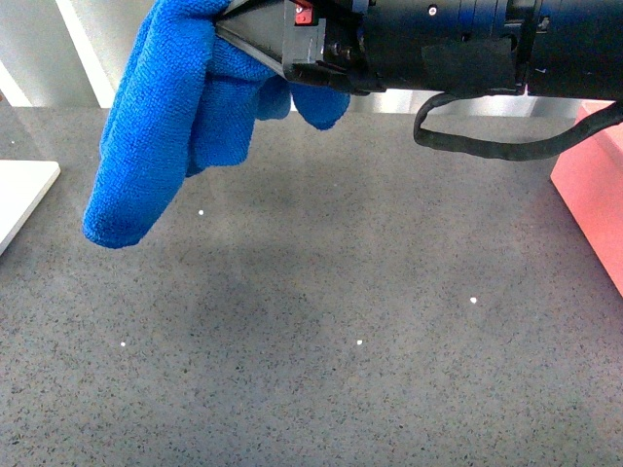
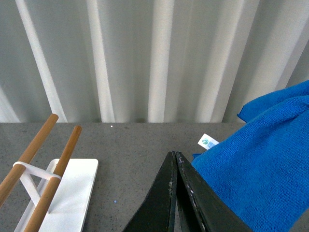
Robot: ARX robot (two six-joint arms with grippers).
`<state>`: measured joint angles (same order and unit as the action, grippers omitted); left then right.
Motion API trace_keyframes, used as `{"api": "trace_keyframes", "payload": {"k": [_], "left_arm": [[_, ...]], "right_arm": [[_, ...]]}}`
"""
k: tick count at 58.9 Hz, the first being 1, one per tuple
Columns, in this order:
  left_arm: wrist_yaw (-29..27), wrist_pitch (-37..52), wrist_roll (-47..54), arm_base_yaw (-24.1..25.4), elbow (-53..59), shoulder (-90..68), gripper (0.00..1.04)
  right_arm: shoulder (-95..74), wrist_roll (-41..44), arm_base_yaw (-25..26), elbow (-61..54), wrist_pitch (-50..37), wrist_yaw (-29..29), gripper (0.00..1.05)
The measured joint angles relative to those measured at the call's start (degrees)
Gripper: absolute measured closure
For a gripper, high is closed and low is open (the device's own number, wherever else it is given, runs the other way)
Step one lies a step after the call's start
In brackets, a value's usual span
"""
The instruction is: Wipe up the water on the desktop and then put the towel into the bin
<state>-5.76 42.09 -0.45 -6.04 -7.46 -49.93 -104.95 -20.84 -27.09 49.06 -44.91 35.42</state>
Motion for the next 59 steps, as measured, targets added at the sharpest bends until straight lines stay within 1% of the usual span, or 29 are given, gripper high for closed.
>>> {"api": "trace_keyframes", "payload": {"k": [4, 8, 14, 19, 23, 27, 39, 59], "left_arm": [[0.81, -1.75, 0.00, 0.90, 1.44, 3.10, 1.01], [4.85, -3.39, 0.02, 3.80, 2.49, 5.66, 1.01], [5.44, -5.70, 0.02, 5.64, 3.56, 9.18, 1.01], [5.51, -7.89, 0.02, 5.90, 4.55, 12.41, 1.01], [5.60, -6.05, 0.02, 5.90, 6.14, 12.83, 1.01], [5.73, -6.95, 0.04, 5.90, 6.16, 14.03, 1.01], [5.75, -14.56, 0.04, 5.92, 6.19, 22.36, 1.01], [5.75, -22.93, 0.04, 5.92, 6.19, 30.97, 1.01]], "right_arm": [[0.13, 0.07, 0.11, -0.26, 0.46, -0.02, 0.96], [0.20, 0.11, 0.24, -0.46, 0.61, 0.00, 0.96], [0.50, 0.59, 0.48, -0.66, 1.66, -0.02, 0.96], [0.85, 0.74, 0.83, -0.92, 2.27, 0.02, 0.97], [0.98, 1.16, 0.98, -1.07, 2.62, 0.07, 0.97], [1.11, 1.49, 1.11, -1.36, 2.71, 0.07, 0.97], [1.22, 1.57, 1.55, -1.55, 2.47, -0.02, 0.97], [1.22, 2.01, 1.16, -1.55, 2.49, -0.11, 0.97]]}}
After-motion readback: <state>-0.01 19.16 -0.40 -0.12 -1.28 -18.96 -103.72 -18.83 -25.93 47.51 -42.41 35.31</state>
